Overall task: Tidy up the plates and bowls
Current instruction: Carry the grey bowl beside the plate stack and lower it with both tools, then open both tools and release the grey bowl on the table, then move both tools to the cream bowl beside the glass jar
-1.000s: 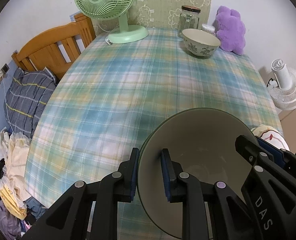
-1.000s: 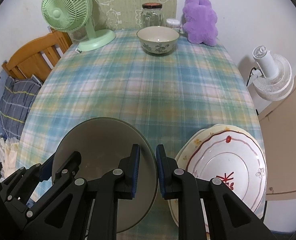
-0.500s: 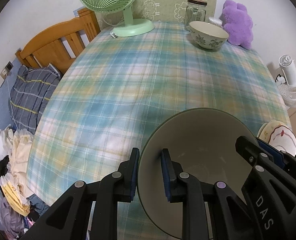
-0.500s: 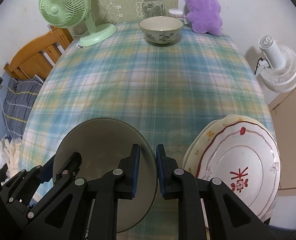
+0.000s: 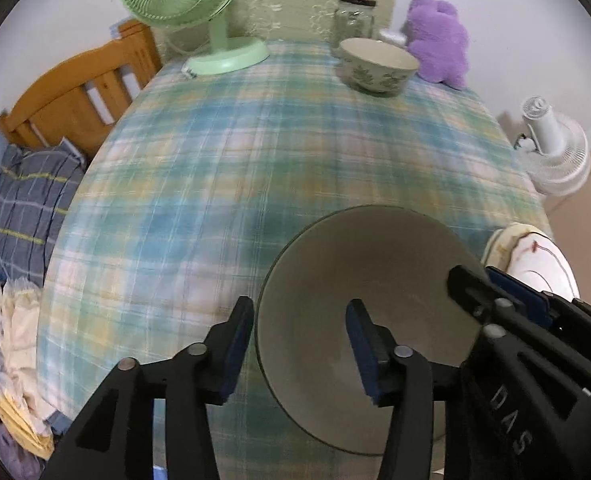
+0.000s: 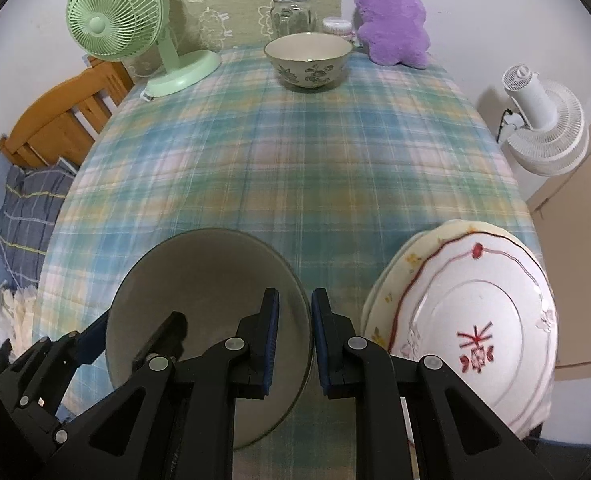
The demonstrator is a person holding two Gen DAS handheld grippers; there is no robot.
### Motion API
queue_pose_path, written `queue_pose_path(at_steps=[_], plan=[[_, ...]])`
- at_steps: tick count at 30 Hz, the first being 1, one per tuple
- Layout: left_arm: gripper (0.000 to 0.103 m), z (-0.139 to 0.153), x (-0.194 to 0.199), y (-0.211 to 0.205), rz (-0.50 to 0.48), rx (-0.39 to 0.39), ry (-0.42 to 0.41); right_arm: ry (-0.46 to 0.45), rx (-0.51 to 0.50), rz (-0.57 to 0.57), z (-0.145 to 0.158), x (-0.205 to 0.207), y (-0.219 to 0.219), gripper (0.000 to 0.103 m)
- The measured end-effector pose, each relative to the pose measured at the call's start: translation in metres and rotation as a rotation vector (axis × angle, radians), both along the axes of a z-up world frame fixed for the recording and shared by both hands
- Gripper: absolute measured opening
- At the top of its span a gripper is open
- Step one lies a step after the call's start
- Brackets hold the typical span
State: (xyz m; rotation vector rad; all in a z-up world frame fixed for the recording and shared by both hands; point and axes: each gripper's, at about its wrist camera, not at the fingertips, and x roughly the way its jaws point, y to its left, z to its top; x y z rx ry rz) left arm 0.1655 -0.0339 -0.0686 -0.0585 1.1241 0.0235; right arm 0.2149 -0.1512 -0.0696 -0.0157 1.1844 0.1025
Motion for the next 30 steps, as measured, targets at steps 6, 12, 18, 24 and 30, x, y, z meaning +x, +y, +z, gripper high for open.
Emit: queue_pose_path(at_steps=[6,12,18,24,30], plan=[[0.062,0.022,0.000,0.004,-0.063,-0.005,-0.044,-0.068,-0.015,-0.034,0.025,-0.011,0.006,0.059],[0.069,0.048,0.012,0.006,-0.094,-0.038,-0.100,-0.119,-0.014,-0.063,0.053,-0.005,0.009,0.068],[0.078,0.072,0.033,0.000,-0.097,-0.019,-0.153,-0.173,-0.013,-0.095,0.080,0.013,0.005,0.074],[0.079,0.089,0.059,-0.014,-0.065,-0.005,-0.187,-0.206,-0.021,-0.069,0.096,0.039,-0.004,0.074],[0.079,0.099,0.090,-0.030,-0.024,0.020,-0.202,-0.226,-0.034,-0.036,0.106,0.076,-0.016,0.074]])
